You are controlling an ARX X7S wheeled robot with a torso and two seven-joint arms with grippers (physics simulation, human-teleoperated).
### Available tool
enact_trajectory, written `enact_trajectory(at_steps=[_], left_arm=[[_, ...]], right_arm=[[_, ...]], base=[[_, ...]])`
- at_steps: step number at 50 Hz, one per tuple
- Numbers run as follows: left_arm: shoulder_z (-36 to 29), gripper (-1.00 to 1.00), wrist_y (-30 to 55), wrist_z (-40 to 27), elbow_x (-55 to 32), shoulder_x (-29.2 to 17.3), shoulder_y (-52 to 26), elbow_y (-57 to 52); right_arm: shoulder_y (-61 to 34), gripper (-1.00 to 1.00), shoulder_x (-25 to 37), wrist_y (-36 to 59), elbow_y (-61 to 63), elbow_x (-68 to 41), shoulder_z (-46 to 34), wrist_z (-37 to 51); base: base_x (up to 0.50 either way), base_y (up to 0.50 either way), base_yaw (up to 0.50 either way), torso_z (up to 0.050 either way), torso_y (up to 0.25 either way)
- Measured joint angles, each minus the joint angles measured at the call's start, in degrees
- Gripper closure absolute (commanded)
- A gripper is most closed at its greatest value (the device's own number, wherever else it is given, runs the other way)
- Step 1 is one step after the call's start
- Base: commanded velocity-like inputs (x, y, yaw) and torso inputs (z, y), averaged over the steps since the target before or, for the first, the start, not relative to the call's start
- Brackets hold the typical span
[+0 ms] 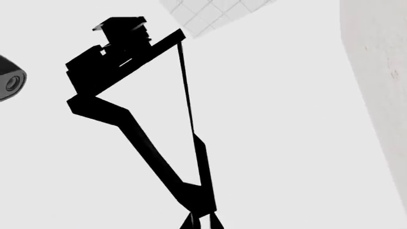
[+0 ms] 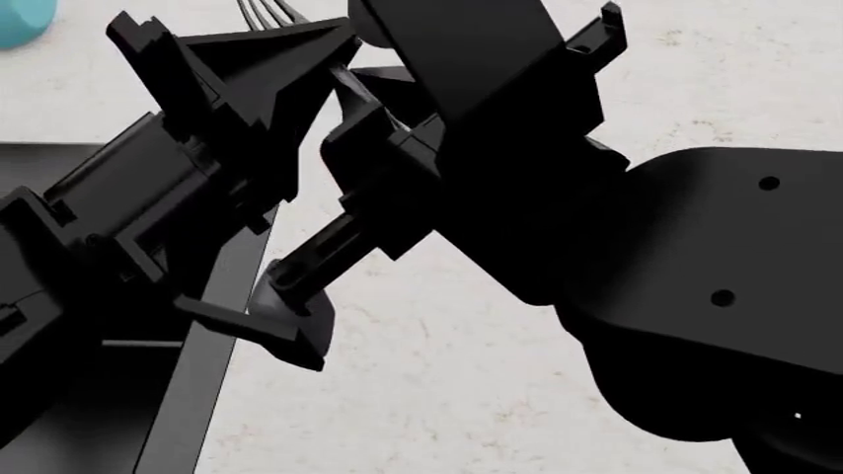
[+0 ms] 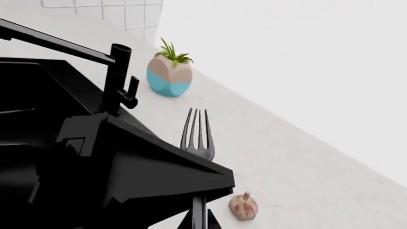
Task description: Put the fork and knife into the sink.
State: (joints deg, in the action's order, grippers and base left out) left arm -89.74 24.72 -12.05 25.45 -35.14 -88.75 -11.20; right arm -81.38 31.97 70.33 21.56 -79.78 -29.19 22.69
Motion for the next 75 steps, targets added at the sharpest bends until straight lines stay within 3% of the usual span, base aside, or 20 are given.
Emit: enact_trajectory(at_steps=[12, 13, 27, 40, 48, 64, 75], left_arm=[[-0.55, 1.00, 0.10, 0.50, 2.13, -0.44, -0.30, -0.77], [-0.58, 1.00, 0.13, 0.53, 2.30, -0.51, -0.33, -0.89], [-0.68, 1.00, 2.57, 3.49, -1.51, -3.30, 1.50, -2.40], [3.03, 1.00, 14.06, 7.48, -8.07, -8.97, 6.29, -10.66], [9.40, 1.00, 23.85, 9.04, -16.37, -12.68, 11.24, -17.08], [30.37, 1.00, 39.44, 10.23, -39.13, -16.16, 23.69, -20.01], [33.34, 1.00, 44.21, 12.70, -44.05, -17.08, 25.40, -14.38]], right_arm=[[0.27, 1.00, 0.48, 0.23, 0.91, -2.29, 0.67, 2.09], [0.31, -1.00, 0.51, 0.20, 0.91, -2.69, 0.81, 2.35], [2.08, -1.00, 4.82, -1.87, 4.44, -10.37, 7.15, 9.28], [8.22, -1.00, 12.30, -5.63, 8.92, -14.11, 14.90, 14.61], [12.65, -1.00, 15.03, -7.33, 10.87, -12.59, 17.60, 14.88], [16.30, -1.00, 16.51, -8.52, 12.25, -9.88, 18.52, 14.21], [17.26, -1.00, 16.37, -8.89, 11.96, -7.91, 17.92, 12.93]], base=[[0.00, 0.00, 0.00, 0.000, 0.001], [0.00, 0.00, 0.00, 0.000, 0.000], [0.00, 0.00, 0.00, 0.000, 0.000], [0.00, 0.00, 0.00, 0.000, 0.001], [0.00, 0.00, 0.00, 0.000, 0.000], [0.00, 0.00, 0.00, 0.000, 0.000], [0.00, 0.00, 0.00, 0.000, 0.001]])
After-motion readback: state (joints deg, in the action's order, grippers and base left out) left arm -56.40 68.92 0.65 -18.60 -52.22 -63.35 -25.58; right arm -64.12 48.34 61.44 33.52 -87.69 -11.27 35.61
